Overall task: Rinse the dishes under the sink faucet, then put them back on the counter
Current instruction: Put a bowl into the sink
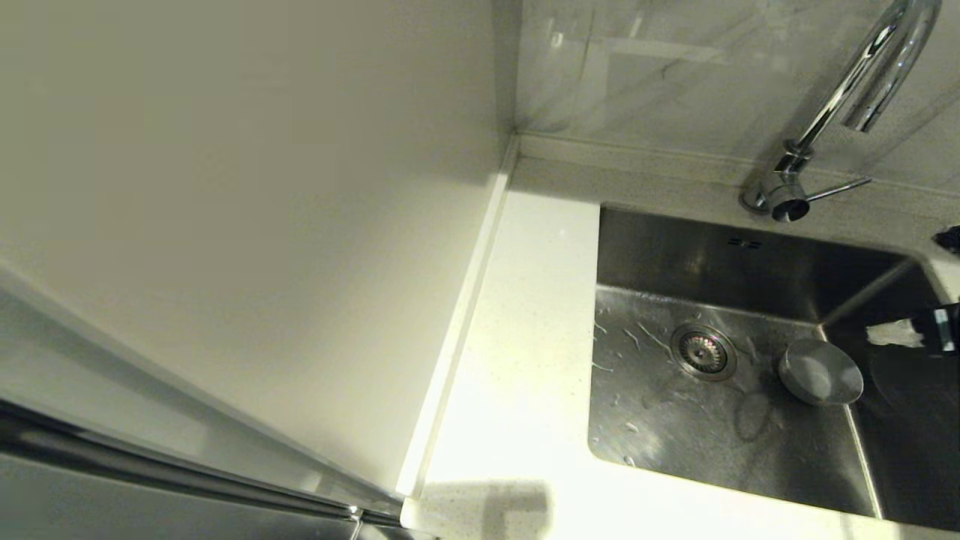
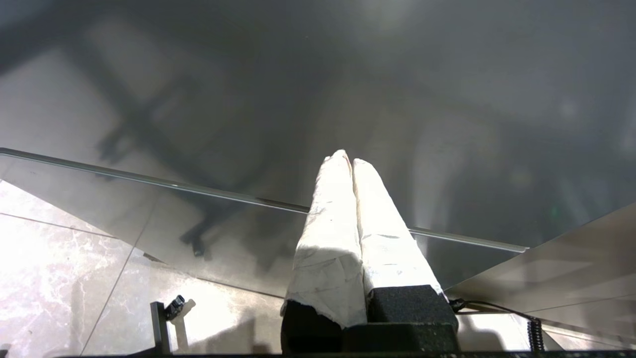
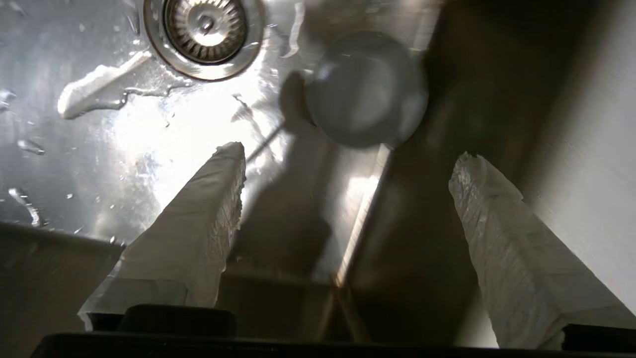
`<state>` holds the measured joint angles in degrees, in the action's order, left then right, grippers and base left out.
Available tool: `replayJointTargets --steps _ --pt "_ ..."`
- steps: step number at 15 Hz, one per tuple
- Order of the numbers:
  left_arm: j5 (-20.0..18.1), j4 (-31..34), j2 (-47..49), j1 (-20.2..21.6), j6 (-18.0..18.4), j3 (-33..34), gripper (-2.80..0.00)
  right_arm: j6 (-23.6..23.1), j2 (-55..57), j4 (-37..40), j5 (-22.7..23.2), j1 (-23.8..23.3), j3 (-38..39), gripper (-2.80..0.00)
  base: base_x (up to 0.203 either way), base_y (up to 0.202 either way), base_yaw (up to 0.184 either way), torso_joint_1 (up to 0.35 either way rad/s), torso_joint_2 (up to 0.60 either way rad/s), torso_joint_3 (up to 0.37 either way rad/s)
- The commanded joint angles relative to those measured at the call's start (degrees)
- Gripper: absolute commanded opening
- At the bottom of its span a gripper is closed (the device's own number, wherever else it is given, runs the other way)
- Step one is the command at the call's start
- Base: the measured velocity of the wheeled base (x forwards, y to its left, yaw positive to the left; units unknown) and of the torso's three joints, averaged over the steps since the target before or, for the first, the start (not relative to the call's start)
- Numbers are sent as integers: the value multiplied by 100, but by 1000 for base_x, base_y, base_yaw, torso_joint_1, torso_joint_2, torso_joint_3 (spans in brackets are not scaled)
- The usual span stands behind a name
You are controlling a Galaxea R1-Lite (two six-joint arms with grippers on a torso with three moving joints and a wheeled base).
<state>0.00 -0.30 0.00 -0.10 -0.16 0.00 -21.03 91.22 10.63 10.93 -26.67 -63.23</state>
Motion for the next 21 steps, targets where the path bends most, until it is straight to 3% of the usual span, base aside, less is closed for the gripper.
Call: replayJointTargets --steps 1,6,9,12,16,21 --pt "0 -5 0 1 -2 12 -280 52 -1448 37 -14 -448 439 0 0 0 0 0 0 0" --pt "0 -5 0 1 -2 18 -280 519 -1738 92 -555 -2422 460 0 0 0 0 0 0 0" --pt "0 -5 0 1 -2 18 -280 626 -1350 97 -823 -2879 432 0 0 0 0 0 0 0" --pt "0 -5 0 1 -2 18 -280 557 -1282 319 -955 -3019 545 0 0 0 0 0 0 0" --pt "0 -5 0 1 -2 18 -280 387 -1431 1633 -878 -3020 534 0 0 0 0 0 0 0" --pt "0 -5 0 1 -2 18 -280 452 -1149 1865 52 -3123 534 0 0 0 0 0 0 0"
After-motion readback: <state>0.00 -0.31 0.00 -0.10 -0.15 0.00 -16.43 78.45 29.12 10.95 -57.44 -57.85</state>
